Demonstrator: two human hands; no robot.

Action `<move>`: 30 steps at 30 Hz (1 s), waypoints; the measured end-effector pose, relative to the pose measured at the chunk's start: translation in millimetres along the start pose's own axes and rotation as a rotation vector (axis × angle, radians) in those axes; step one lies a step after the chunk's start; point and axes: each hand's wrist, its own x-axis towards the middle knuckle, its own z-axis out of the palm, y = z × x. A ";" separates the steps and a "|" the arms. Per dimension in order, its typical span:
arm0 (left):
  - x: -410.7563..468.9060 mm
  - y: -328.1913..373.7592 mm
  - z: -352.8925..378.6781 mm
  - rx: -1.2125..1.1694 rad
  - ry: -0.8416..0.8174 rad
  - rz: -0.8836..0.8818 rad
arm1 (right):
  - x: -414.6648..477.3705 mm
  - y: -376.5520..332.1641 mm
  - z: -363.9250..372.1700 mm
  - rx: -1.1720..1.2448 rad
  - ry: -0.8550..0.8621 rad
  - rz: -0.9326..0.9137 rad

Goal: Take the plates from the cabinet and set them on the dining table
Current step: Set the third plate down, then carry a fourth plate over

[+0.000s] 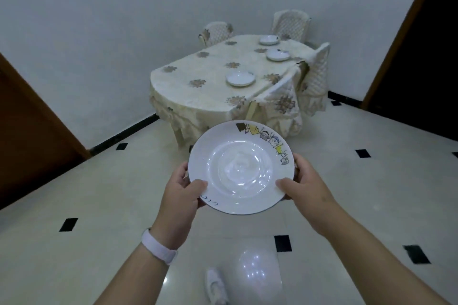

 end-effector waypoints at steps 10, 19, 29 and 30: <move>161.1 2.6 -35.8 -0.091 -0.044 -0.095 | 137.4 -15.0 53.8 -0.072 0.064 0.073; 274.5 39.4 -112.4 -0.134 0.057 -0.045 | 268.7 -46.7 146.3 -0.097 -0.065 0.040; 366.8 47.1 -181.1 -0.126 0.313 -0.047 | 406.3 -52.5 236.5 -0.045 -0.305 0.068; 374.8 47.1 -184.4 -0.121 0.326 -0.051 | 418.3 -51.4 241.7 -0.048 -0.314 0.065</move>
